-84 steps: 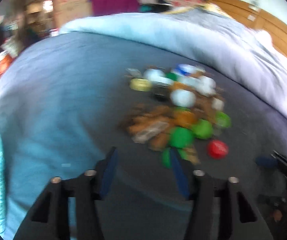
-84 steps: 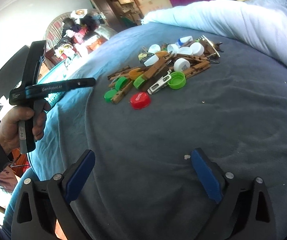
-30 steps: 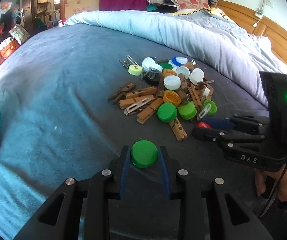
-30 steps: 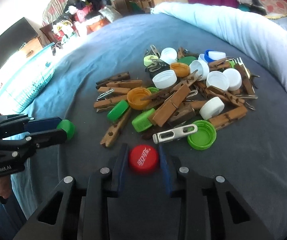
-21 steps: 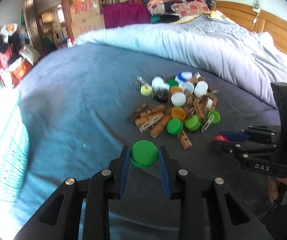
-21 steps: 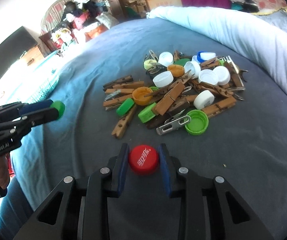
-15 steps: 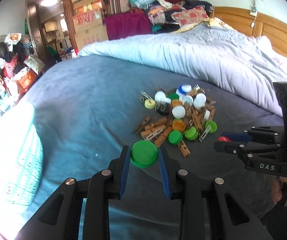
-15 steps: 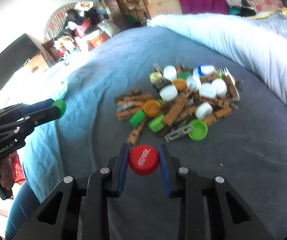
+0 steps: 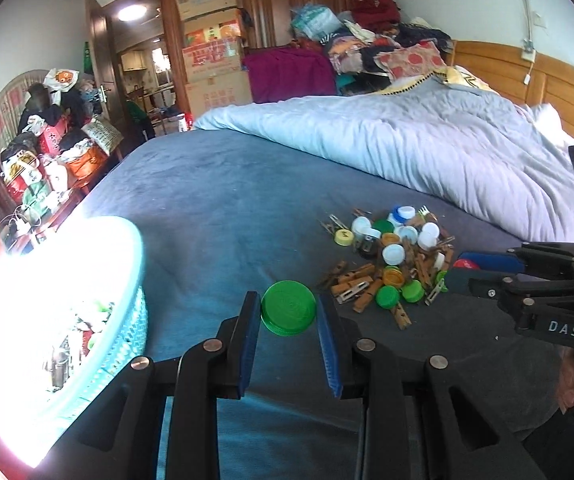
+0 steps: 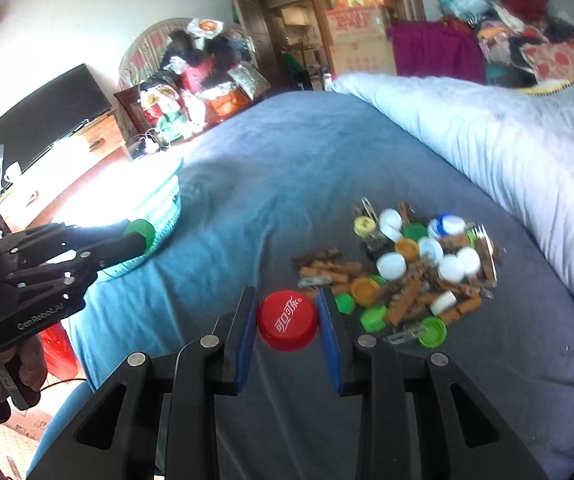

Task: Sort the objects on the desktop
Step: 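Carry the green and red caps over the basket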

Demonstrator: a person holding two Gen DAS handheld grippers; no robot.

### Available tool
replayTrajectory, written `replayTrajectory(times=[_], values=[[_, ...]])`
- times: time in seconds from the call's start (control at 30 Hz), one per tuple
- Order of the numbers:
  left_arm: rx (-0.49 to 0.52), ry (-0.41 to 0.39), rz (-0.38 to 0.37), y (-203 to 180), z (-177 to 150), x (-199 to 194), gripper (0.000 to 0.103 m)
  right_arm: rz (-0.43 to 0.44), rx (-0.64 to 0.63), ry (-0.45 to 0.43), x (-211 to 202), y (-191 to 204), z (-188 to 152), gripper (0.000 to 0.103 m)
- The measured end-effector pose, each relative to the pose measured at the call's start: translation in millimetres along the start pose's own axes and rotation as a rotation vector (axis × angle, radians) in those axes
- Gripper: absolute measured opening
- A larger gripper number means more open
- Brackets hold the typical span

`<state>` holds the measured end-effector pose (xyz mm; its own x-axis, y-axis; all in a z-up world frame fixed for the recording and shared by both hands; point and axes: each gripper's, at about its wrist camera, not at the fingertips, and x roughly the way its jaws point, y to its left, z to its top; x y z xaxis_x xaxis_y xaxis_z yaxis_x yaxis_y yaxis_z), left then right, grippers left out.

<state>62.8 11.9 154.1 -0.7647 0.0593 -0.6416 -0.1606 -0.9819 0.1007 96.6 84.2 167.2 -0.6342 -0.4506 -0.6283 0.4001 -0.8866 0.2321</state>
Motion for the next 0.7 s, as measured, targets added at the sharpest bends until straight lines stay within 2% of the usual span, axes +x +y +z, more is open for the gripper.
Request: replayTrajectory(times=[0.33,0.7], values=[[-0.034,-0.012,0.052,38,7,-8,0.03,0.024,-0.033,-0.023,0,30,28,0.03],[-0.118,0.019,0.145,118,15,-9,0.03,0.064,-0.089,-0.064,9,67,84,0.03]])
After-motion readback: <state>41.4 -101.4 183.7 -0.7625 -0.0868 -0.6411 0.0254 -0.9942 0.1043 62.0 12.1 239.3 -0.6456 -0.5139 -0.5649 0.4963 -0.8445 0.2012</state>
